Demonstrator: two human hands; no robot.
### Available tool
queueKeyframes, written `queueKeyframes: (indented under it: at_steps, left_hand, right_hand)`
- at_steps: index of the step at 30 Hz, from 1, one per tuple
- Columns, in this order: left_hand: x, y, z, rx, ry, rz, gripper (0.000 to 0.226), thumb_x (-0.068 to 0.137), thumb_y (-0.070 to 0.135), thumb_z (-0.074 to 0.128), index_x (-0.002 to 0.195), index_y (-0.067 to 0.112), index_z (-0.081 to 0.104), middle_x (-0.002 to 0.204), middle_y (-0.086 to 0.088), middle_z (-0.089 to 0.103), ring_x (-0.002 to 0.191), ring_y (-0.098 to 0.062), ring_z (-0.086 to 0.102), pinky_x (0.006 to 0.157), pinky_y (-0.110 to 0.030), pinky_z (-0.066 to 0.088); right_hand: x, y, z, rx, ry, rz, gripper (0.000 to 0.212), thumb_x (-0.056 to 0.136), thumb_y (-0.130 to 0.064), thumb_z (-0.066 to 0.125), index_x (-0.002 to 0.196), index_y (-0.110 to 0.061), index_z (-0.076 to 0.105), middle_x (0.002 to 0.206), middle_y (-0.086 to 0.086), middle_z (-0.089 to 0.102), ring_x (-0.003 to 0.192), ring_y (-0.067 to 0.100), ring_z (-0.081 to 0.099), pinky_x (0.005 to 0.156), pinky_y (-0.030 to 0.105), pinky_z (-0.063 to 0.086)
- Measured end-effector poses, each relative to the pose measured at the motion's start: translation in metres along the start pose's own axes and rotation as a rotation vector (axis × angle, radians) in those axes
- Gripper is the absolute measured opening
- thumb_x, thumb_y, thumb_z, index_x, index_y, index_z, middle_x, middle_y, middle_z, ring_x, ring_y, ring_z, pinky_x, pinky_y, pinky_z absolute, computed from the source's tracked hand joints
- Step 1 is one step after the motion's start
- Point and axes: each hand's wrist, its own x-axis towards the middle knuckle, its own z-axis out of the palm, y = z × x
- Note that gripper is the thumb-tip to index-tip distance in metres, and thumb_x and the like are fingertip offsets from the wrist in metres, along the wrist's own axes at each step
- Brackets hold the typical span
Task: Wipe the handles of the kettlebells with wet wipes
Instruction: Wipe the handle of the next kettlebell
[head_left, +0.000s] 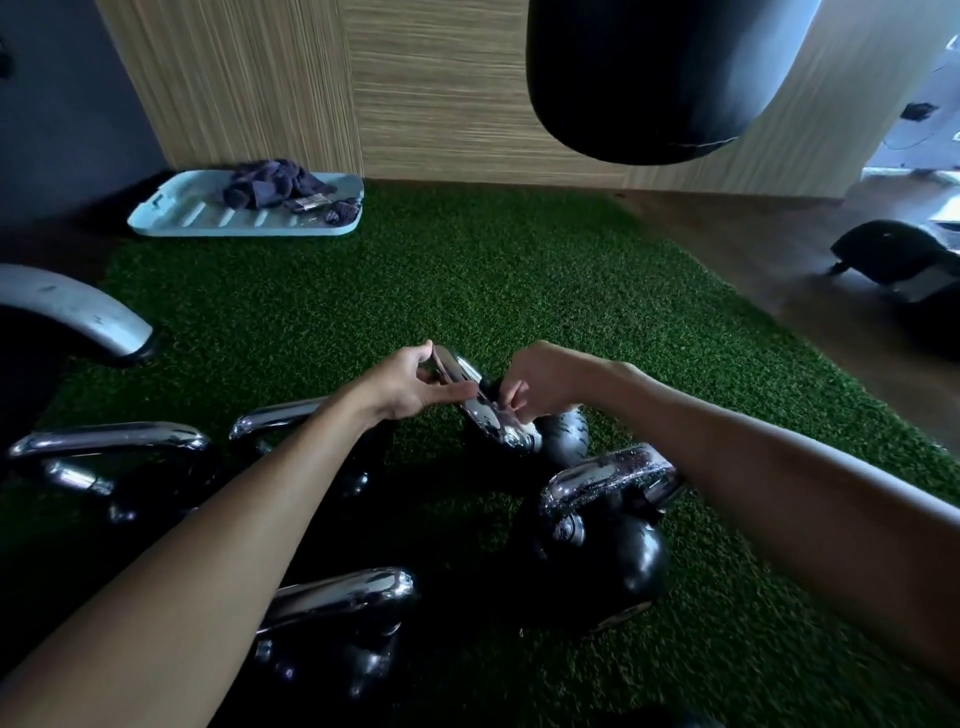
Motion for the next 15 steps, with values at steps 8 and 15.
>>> queueKeyframes:
  at_steps: [8,15]
  left_hand:
    - [0.0,-0.001,-0.004,0.081,-0.011,0.014,0.132,0.048,0.074,0.078,0.158,0.02,0.03,0.153,-0.008,0.049,0.142,-0.025,0.043,0.12,-0.043,0.031]
    - [-0.001,0.0,-0.002,0.065,-0.014,-0.01,0.118,0.062,0.063,0.08,0.158,0.019,0.029,0.156,-0.01,0.045,0.144,-0.028,0.04,0.119,-0.046,0.026]
  right_hand:
    - [0.008,0.011,0.007,-0.016,-0.131,-0.009,0.033,0.089,-0.002,0.069,0.122,-0.009,0.071,0.097,-0.019,0.065,0.054,-0.022,0.052,0.051,-0.001,0.035]
    - [0.003,0.025,0.005,0.241,-0.205,0.02,0.033,0.088,-0.008,0.075,0.12,-0.015,0.071,0.114,0.007,0.074,0.065,0.008,0.058,0.055,0.016,0.046]
